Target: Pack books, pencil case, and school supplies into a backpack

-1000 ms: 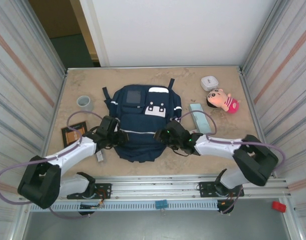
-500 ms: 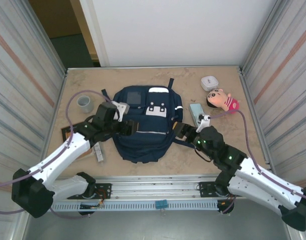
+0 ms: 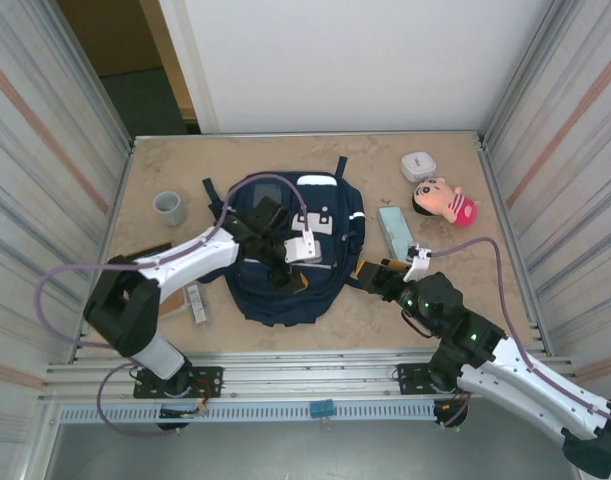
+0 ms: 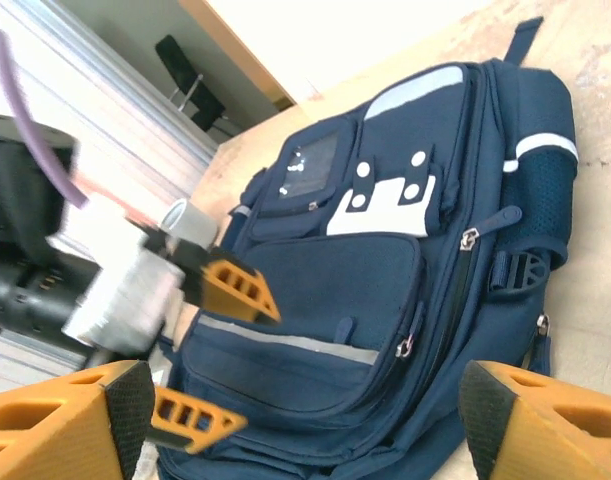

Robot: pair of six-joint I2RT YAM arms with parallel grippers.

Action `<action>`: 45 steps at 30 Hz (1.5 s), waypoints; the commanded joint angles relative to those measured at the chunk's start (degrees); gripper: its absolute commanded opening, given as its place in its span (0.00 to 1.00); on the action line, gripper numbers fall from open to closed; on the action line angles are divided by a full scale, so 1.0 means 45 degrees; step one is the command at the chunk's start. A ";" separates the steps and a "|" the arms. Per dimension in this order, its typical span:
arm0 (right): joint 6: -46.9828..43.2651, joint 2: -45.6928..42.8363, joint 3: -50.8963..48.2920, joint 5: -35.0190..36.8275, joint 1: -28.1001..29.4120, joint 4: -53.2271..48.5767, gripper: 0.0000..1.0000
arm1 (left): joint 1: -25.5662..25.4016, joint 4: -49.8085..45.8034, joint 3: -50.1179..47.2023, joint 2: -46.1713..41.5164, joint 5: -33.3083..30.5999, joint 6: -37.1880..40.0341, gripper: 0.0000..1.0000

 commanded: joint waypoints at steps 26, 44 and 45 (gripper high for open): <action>-0.3589 0.1939 -0.0253 -0.0070 -0.0315 0.0569 1.00 | 0.0406 0.1278 -0.0365 -0.2483 -0.0700 0.2122 0.00; -0.6762 0.6289 0.0157 -0.9608 -0.5819 0.4878 0.92 | 0.4628 -0.1122 0.2085 -0.4101 0.5468 0.1900 0.00; -0.6884 0.6684 0.0312 -0.9856 -0.5906 0.5050 0.92 | 0.4842 -0.1084 0.2069 -0.4158 0.5782 0.1886 0.00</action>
